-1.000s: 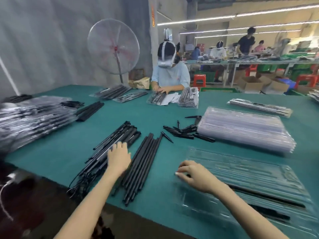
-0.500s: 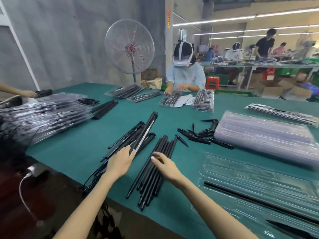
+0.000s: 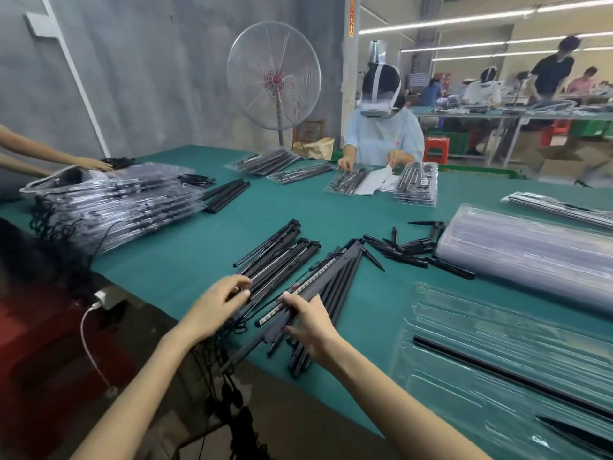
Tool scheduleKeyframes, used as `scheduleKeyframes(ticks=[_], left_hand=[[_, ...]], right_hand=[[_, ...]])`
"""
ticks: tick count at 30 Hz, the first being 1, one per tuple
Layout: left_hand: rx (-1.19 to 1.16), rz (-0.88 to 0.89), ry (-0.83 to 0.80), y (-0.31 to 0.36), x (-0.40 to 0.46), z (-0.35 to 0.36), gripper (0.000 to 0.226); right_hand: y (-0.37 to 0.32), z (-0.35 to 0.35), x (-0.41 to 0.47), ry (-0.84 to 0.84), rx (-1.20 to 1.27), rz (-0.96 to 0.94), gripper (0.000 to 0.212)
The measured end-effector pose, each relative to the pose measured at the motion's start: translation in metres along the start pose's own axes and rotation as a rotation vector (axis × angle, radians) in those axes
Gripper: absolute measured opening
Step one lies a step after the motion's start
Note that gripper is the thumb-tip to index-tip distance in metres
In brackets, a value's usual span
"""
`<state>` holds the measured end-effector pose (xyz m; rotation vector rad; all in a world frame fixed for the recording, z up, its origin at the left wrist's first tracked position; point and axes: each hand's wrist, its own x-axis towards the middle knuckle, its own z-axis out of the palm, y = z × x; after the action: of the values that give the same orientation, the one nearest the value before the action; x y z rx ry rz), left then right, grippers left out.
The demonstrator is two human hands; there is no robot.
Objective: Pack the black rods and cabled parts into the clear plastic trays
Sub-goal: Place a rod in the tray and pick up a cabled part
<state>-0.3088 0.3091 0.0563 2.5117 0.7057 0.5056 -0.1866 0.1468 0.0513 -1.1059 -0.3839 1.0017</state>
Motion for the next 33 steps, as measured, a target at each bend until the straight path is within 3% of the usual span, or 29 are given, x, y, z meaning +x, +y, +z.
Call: scheduleKeyframes(ticks=[2,3,4,7,8,11,14,17,20,23,26,28,33], left_hand=[[0.283,-0.006,-0.261,-0.024,-0.007,0.018,0.045],[0.324,-0.011,-0.313,-0.030,-0.011,0.025,0.046],[0.318,-0.017,-0.321,-0.034,-0.014,0.029,0.046],[0.302,-0.024,-0.347,-0.040,-0.011,0.028,0.049],[0.346,-0.028,-0.377,-0.040,-0.008,0.025,0.049],[0.435,0.013,-0.326,-0.046,-0.012,0.022,0.042],[0.451,0.057,-0.228,-0.054,-0.024,0.023,0.039],[0.324,0.028,-0.158,-0.043,-0.028,0.029,0.035],[0.194,-0.013,-0.016,-0.007,-0.028,0.039,0.025],[0.201,-0.098,-0.243,0.031,-0.023,0.050,0.037],[0.288,-0.188,-0.478,0.051,-0.018,0.054,0.045],[0.289,-0.194,-0.463,0.054,-0.018,0.052,0.036],[-0.084,-0.277,-0.311,0.037,-0.024,0.033,0.030]], right_hand=[[0.006,0.006,-0.013,-0.095,-0.081,-0.024,0.035],[0.007,0.008,-0.019,-0.158,-0.081,-0.036,0.041],[0.008,0.010,-0.027,-0.226,-0.075,-0.041,0.042],[0.007,0.008,-0.053,-0.477,-0.100,-0.019,0.007],[0.003,0.005,-0.061,-0.572,-0.120,0.007,0.004],[-0.018,-0.007,-0.082,-0.825,-0.221,0.102,0.018],[-0.045,-0.016,-0.095,-0.952,-0.236,0.138,0.020],[-0.057,-0.019,-0.097,-0.827,-0.284,-0.050,0.018],[-0.052,-0.017,-0.088,-0.490,-0.284,-0.237,0.019],[-0.046,-0.019,-0.076,-0.250,-0.321,-0.373,0.021],[-0.040,-0.026,-0.072,-0.135,-0.407,-0.431,0.017],[-0.037,-0.033,-0.073,-0.094,-0.436,-0.472,0.011],[-0.035,-0.042,-0.078,-0.017,-0.424,-0.525,0.013]])
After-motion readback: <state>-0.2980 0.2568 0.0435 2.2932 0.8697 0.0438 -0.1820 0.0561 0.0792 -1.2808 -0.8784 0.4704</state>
